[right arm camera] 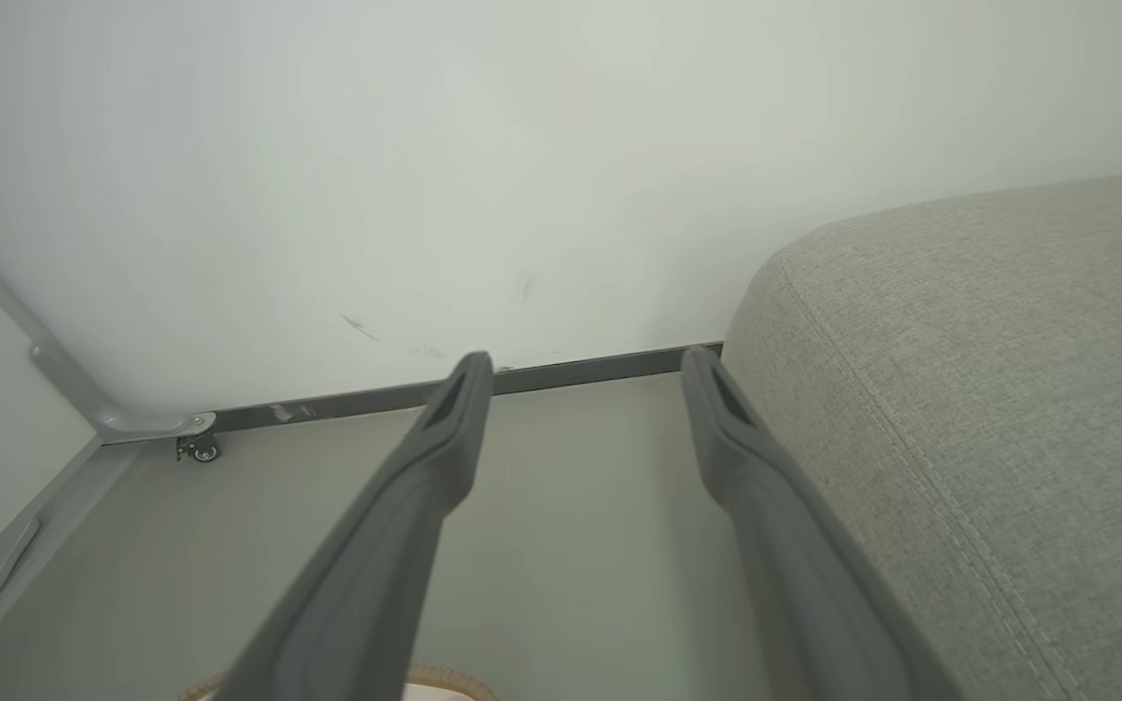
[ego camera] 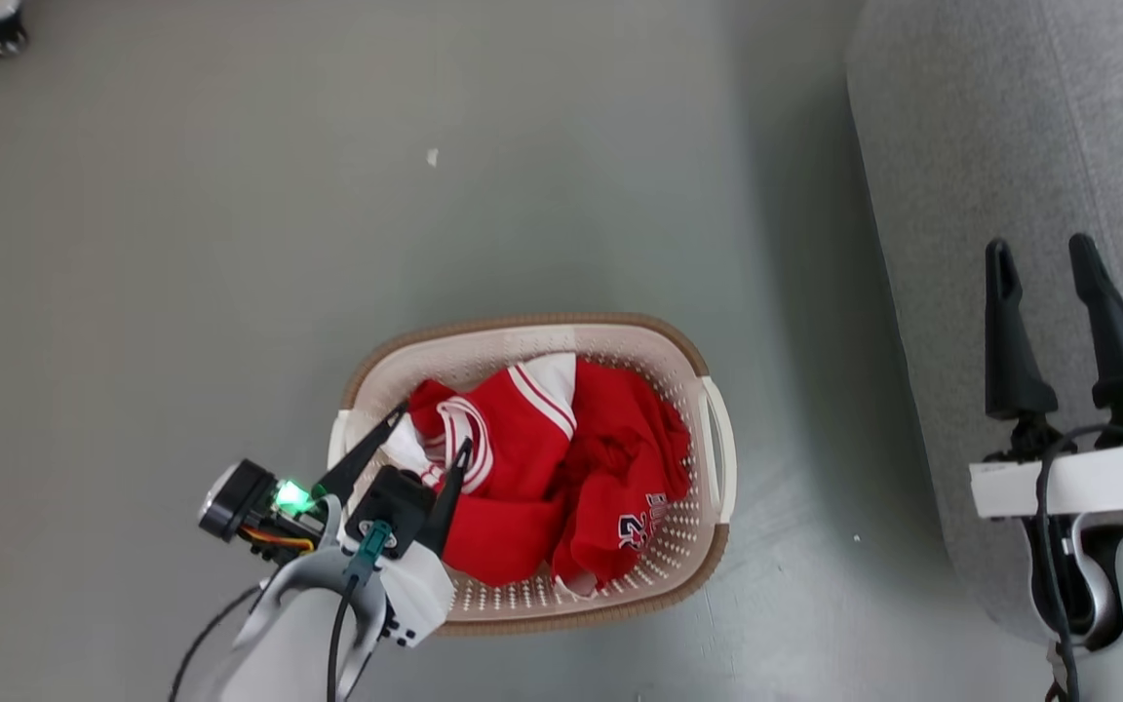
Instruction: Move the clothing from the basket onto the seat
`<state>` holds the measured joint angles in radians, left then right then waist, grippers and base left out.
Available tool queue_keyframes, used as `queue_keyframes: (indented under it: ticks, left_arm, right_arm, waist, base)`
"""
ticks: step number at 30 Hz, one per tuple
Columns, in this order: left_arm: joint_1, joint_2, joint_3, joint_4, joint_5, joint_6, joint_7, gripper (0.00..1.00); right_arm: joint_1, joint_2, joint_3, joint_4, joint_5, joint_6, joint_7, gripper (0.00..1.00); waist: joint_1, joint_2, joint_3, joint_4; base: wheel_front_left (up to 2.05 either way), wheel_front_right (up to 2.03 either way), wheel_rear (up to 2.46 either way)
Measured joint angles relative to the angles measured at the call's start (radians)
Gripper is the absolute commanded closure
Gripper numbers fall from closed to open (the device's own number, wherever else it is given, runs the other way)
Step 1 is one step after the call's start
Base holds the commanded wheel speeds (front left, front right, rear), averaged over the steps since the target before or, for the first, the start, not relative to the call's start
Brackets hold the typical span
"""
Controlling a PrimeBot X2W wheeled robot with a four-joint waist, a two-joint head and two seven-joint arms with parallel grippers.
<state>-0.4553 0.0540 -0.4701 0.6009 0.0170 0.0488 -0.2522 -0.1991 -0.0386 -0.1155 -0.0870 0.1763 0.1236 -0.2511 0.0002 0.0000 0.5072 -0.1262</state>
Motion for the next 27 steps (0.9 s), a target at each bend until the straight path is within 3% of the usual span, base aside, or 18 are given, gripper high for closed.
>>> queue_keyframes:
  ticks: [12,27]
  left_arm:
    - [-0.087,0.008,-0.038,0.031,0.05,-0.003,0.0,0.0]
    - [-0.184,0.026,-0.128,0.14,0.125,-0.081,0.002,0.0]
  right_arm:
    - [-0.154,-0.002,0.017,0.016,0.007,0.0,-0.001,0.0]
    - [-0.372,-0.005,0.043,0.101,-0.011,0.0,-0.004,0.0]
  waist:
    - [0.0,0.0,0.127,-0.031]
    - [0.0,0.0,0.257,-0.063]
  base:
    - [0.0,0.0,0.0]
    - [0.0,0.0,0.0]
